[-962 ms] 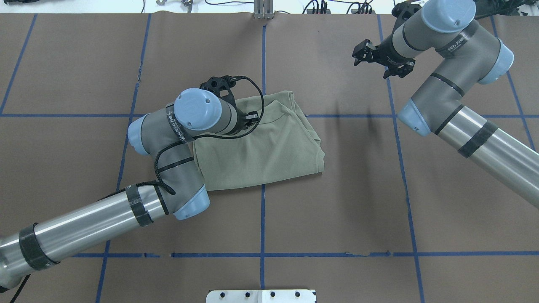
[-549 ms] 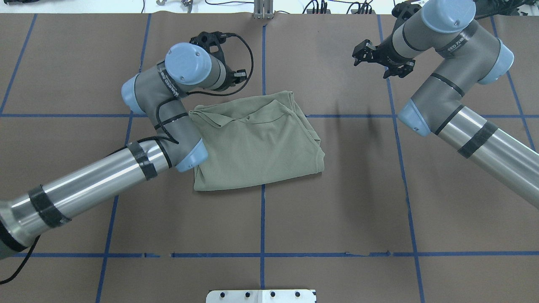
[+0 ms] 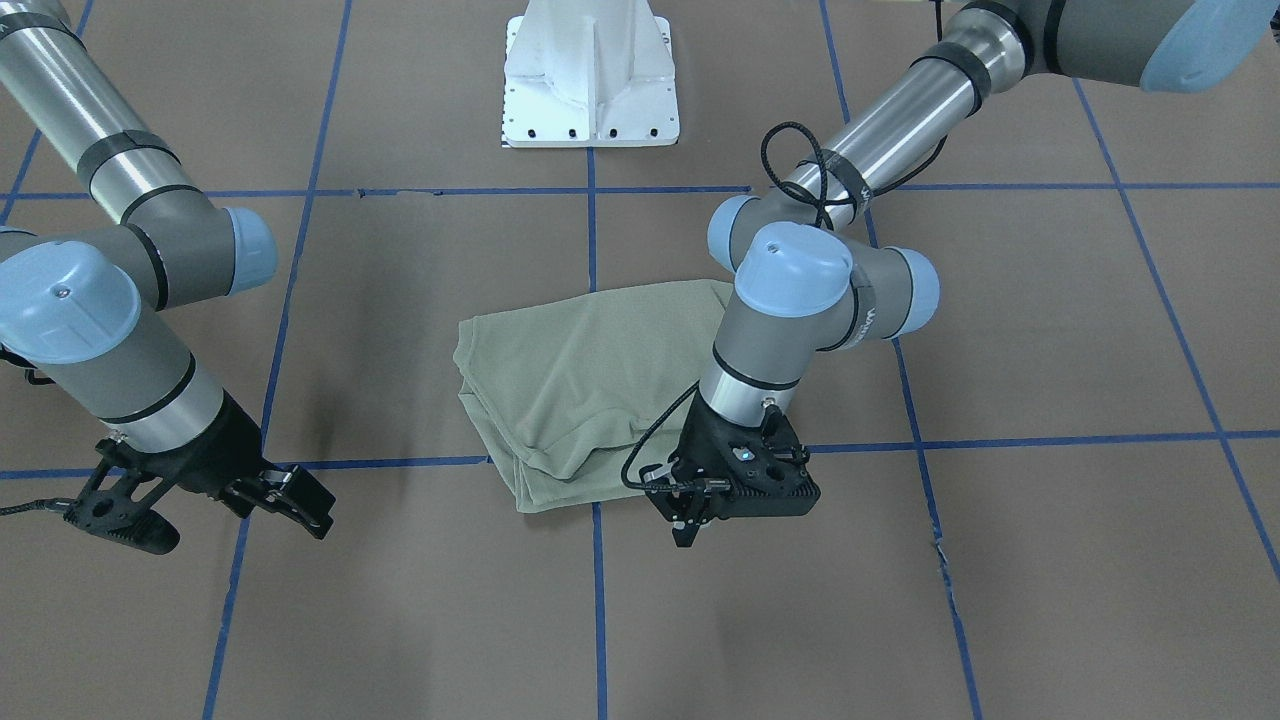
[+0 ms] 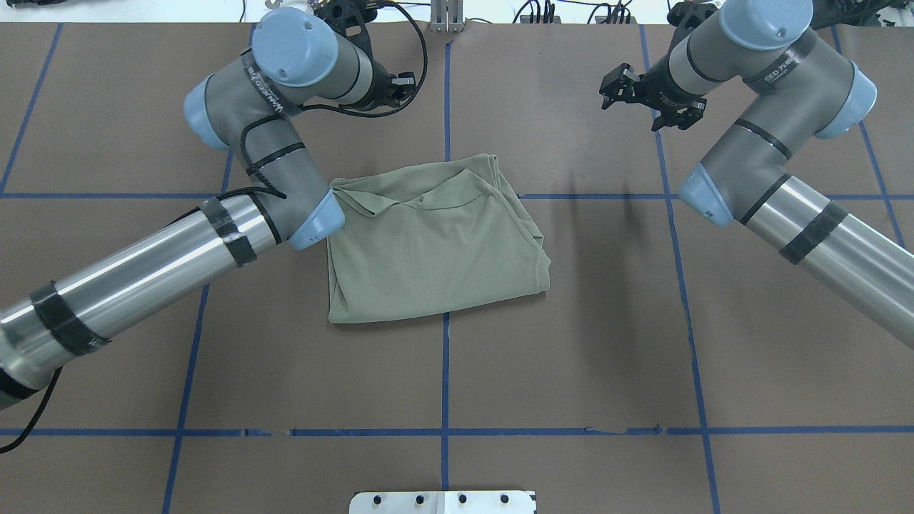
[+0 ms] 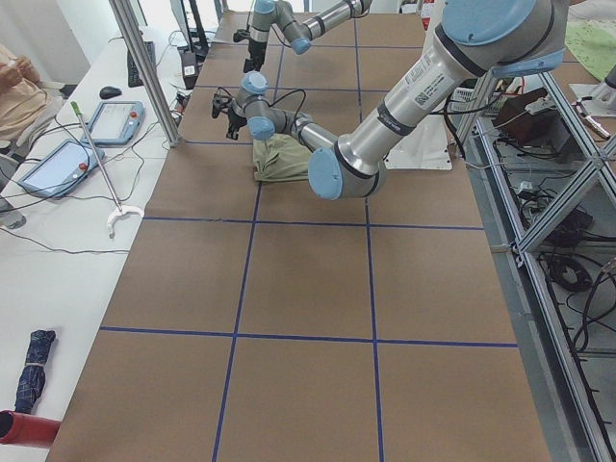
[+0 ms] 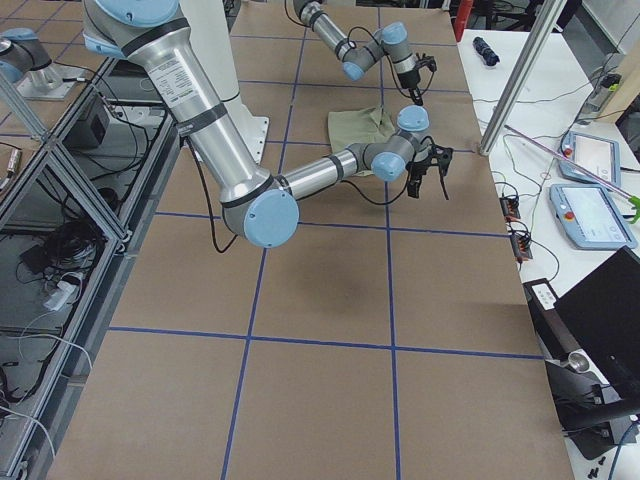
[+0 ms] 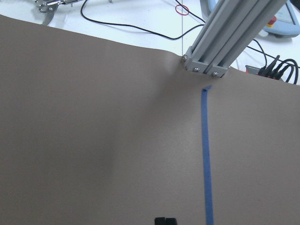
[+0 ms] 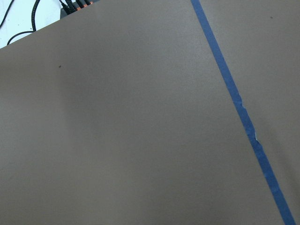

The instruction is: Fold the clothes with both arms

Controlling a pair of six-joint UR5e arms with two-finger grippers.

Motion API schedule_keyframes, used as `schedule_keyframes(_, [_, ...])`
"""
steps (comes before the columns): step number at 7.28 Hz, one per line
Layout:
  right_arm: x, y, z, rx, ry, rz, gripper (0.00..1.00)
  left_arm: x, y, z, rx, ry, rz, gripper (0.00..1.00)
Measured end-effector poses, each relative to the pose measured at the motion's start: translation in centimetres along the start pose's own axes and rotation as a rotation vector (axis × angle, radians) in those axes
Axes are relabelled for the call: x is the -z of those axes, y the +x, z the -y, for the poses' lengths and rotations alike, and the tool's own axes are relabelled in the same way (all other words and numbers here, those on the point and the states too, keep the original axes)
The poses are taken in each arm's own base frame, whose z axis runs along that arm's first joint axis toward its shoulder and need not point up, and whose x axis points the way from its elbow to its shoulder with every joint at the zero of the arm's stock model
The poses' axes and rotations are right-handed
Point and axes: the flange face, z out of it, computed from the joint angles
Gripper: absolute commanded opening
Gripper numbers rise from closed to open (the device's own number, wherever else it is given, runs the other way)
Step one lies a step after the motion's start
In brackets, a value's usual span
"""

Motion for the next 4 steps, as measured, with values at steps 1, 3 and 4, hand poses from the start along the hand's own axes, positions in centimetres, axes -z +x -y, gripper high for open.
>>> schedule_keyframes(1, [0.3,0.5,0.3,-0.004,-0.004,0.001,1.00,2.3,-1.7,-1.6,-0.003,-0.023,-0.018,0.00])
schedule_keyframes(3, [0.5,0.7,0.3,-0.005,-0.007,0.005,1.00,3.6,-2.0,-7.0,-0.002,-0.092,-0.014,0.00])
schedule_keyframes(4, [0.6,0.6,0.3,-0.004,-0.007,0.007,1.00,3.9,-1.5,-10.5,0.002,-0.136,-0.008,0.00])
